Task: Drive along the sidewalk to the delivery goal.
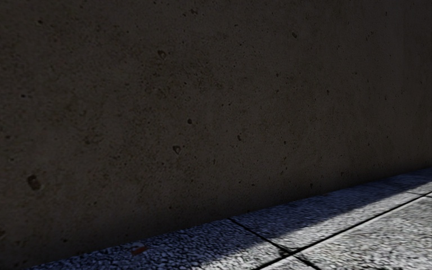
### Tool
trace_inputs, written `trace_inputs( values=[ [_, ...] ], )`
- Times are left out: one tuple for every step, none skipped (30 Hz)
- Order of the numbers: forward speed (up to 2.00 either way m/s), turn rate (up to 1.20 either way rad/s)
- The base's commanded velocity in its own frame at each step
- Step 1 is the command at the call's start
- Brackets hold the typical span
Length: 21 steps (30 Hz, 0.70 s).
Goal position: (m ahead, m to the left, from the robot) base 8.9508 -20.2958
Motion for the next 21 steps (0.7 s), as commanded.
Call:
trace_inputs(
  values=[
    [0.0, 0.0],
    [0.0, 0.0],
    [0.0, 0.0],
    [0.0, 0.0],
    [0.0, 0.0],
    [0.0, 0.0],
    [0.0, 0.0],
    [0.0, 0.0],
    [0.0, 0.0],
    [0.0, 0.0],
    [0.0, 0.0],
    [0.0, 0.0],
    [0.0, -0.73],
    [0.0, -0.83],
    [0.0, -0.92],
    [0.0, -0.92],
    [0.0, -1.2],
    [0.0, -1.2],
    [0.0, -1.2],
    [0.0, -1.2],
    [0.0, -1.2]
  ],
)
